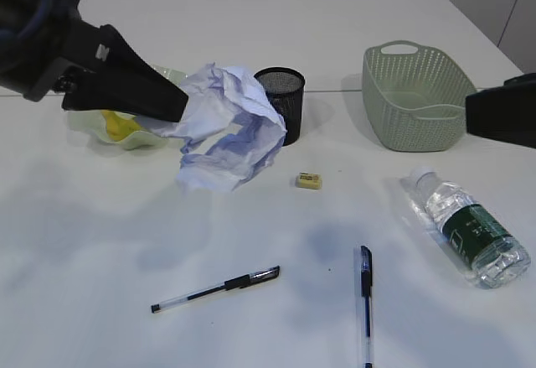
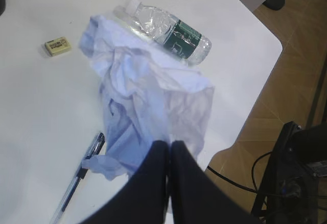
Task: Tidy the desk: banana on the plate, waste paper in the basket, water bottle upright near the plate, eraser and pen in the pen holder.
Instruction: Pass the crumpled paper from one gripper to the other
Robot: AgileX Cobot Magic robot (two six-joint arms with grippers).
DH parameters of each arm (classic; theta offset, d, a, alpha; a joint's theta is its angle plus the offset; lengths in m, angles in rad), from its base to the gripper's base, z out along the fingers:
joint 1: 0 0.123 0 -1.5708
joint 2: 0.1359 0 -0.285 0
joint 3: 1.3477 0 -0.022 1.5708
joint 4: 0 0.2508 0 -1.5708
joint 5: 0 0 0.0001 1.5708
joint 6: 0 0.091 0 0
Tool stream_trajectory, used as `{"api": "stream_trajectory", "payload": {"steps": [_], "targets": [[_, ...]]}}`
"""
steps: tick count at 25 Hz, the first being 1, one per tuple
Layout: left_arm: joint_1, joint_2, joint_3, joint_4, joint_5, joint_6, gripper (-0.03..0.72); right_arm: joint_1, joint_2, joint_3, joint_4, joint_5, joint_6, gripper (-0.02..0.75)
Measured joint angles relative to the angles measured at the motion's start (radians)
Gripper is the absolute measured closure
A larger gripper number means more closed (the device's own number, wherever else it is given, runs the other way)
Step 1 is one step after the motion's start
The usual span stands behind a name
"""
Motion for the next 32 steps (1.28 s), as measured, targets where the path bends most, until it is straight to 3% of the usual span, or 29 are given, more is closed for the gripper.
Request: {"api": "stream_trajectory", "payload": {"steps": [6,12,25,32], "targets": [[0.0,0.0,0.0,0.0,-0.019,0.002,0.7,0.0,0.04,0.0,0.115,-0.015,-0.117,0.237],[0.0,0.0,0.0,-0.002,-0.026,0.002,0.7,0.046,0.076,-0.007,0.125,-0.083,-0.173,0.237],[0.0,0.0,0.0,-0.002,-0.028,0.002,0.7,0.356,0.21,-0.014,0.024,-0.324,-0.195,0.237],[0.0,0.0,0.0,-0.002,-0.028,0.002,0.7,0.437,0.283,-0.02,0.037,-0.396,-0.195,0.237]]}}
